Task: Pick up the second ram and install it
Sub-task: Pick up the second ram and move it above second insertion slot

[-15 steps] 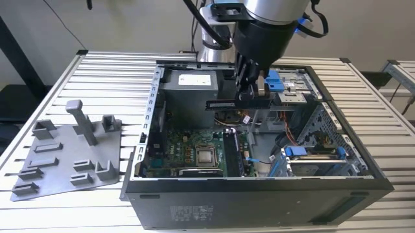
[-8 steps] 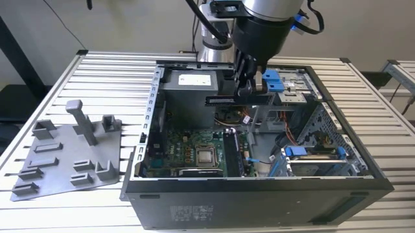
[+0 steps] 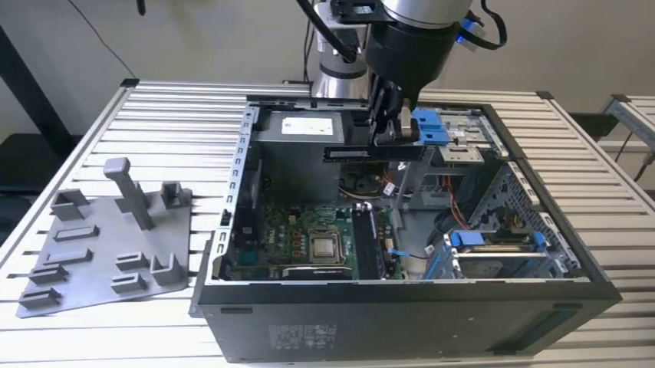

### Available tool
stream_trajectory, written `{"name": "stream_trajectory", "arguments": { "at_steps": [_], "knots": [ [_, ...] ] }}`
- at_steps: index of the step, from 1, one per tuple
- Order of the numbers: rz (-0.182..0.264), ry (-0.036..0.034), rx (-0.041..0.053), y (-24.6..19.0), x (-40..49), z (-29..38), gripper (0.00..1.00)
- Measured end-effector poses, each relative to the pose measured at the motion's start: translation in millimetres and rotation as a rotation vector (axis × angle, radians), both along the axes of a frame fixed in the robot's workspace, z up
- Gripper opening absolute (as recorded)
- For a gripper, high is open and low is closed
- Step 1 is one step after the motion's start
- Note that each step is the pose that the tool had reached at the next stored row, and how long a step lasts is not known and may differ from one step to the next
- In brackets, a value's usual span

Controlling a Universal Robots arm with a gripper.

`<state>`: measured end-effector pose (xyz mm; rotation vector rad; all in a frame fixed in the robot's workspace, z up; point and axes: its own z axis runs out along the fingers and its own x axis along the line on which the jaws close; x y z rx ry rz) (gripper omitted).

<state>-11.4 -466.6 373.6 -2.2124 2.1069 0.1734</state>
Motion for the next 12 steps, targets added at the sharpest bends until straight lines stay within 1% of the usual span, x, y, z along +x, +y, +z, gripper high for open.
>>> {"name": "stream_trajectory", "arguments": {
  "at_steps": [2, 5, 8, 12],
  "knots": [
    [0.0, 0.0, -0.0001, 2.3, 0.0, 0.0, 0.14],
    [0.0, -0.0001, -0.0001, 7.6, 0.0, -0.2, 0.14],
    [-0.012, 0.0, -0.0003, 8.0, 1.1, -0.7, 0.14],
    [-0.071, 0.0, -0.0002, 8.1, 1.2, -1.4, 0.14]
  ]
}}
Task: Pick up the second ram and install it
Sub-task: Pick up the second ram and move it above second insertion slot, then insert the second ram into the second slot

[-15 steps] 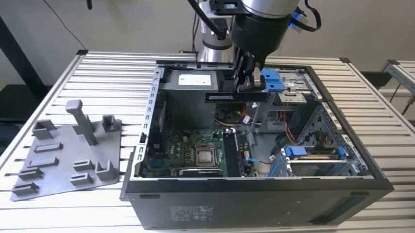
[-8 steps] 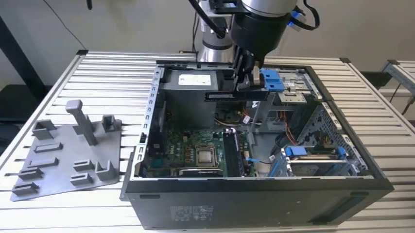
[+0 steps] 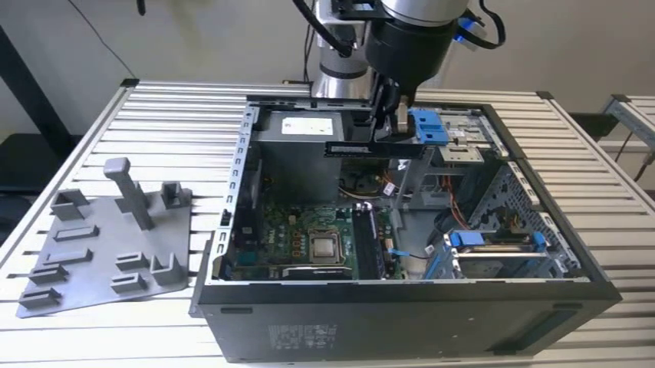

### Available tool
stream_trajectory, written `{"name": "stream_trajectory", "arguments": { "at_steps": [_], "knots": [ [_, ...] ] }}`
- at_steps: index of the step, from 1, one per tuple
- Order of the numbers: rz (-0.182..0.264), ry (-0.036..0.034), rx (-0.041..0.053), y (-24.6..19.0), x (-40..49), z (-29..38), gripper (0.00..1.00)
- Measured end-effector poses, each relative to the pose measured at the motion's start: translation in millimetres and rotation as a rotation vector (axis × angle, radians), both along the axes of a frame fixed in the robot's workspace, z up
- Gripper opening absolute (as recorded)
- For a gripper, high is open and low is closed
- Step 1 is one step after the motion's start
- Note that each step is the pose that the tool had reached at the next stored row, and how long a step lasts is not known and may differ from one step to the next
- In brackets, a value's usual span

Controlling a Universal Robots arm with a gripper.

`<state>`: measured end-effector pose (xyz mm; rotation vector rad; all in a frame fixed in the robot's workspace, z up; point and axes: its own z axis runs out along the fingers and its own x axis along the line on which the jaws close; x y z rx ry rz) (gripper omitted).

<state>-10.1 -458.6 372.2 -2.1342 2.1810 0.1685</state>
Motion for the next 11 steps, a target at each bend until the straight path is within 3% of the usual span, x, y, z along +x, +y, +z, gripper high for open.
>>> {"name": "stream_trajectory", "arguments": {
  "at_steps": [4, 11],
  "knots": [
    [-0.028, 0.0, 0.0002, 0.0, 0.0, -0.2, 0.14],
    [-0.032, 0.0, 0.0001, 0.0, 0.0, -0.1, 0.14]
  ]
}}
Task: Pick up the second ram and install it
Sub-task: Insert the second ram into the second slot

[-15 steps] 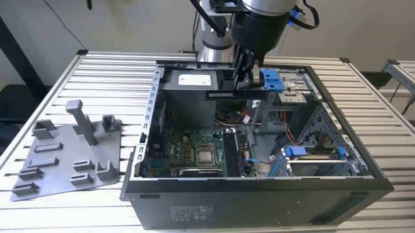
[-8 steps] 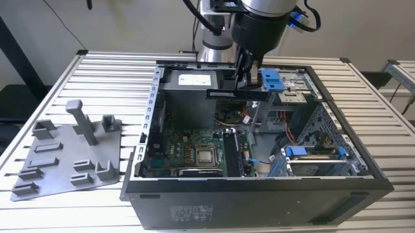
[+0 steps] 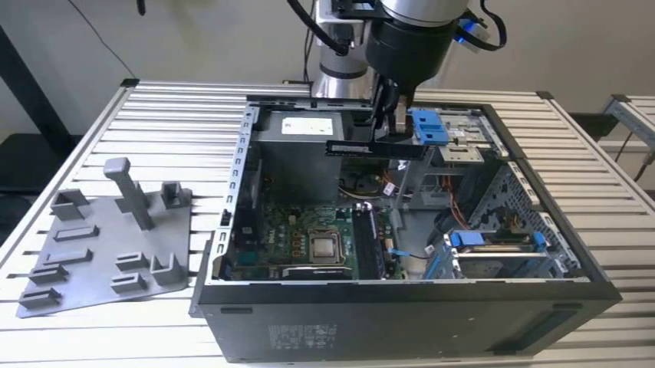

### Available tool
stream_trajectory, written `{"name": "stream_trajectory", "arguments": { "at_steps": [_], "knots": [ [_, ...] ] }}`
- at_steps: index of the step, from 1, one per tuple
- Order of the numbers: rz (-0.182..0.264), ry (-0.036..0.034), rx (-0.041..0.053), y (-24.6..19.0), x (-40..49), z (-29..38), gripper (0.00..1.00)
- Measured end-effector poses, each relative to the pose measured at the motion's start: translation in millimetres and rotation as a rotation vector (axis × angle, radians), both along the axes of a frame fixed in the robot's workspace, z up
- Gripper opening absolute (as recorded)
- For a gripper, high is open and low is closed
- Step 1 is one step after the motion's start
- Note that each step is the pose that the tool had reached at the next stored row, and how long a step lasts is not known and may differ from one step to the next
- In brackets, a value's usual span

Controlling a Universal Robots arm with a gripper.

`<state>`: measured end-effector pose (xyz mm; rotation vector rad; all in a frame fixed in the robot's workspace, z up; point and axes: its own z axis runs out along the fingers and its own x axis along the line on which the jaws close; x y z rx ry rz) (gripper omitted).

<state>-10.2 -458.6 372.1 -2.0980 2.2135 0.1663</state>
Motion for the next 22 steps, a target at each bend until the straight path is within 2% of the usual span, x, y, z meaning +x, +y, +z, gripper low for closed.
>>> {"name": "stream_trajectory", "arguments": {
  "at_steps": [8, 16, 22],
  "knots": [
    [-0.006, -0.0001, 0.0, 0.0, 0.0, 0.0, 0.14],
    [-0.124, 0.0, 0.0, 0.0, 0.0, -1.3, 0.14],
    [-0.233, 0.0, 0.0, 0.0, 0.0, -2.9, 0.14]
  ]
}}
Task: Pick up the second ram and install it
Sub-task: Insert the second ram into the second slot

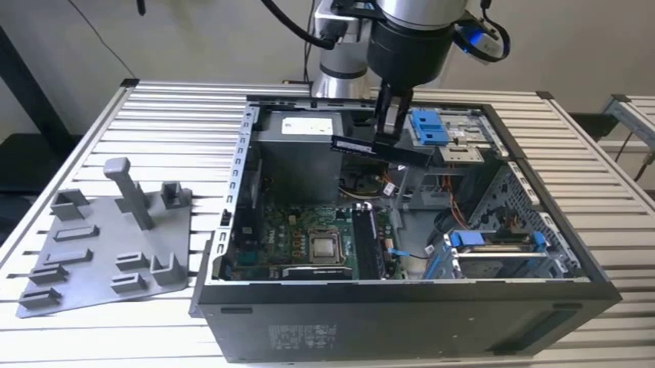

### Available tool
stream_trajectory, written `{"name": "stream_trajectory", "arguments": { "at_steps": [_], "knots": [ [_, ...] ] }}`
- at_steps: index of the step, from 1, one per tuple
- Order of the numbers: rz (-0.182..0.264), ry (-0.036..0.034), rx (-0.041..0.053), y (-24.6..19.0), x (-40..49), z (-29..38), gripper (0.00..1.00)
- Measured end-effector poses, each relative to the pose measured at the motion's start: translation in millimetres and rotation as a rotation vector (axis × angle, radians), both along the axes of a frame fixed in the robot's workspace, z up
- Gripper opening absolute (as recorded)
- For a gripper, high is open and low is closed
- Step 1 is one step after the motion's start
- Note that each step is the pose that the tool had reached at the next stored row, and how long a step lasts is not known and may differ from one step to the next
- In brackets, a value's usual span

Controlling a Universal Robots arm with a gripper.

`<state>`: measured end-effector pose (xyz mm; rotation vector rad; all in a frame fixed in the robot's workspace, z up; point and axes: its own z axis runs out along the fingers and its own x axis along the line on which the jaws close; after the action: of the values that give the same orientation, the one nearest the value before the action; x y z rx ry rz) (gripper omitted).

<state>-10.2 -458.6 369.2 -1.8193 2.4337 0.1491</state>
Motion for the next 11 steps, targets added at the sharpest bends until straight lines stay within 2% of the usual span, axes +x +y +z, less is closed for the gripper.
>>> {"name": "stream_trajectory", "arguments": {
  "at_steps": [11],
  "knots": [
    [-0.195, 0.0, 0.0001, -0.1, 0.0, -2.0, 0.14]
  ]
}}
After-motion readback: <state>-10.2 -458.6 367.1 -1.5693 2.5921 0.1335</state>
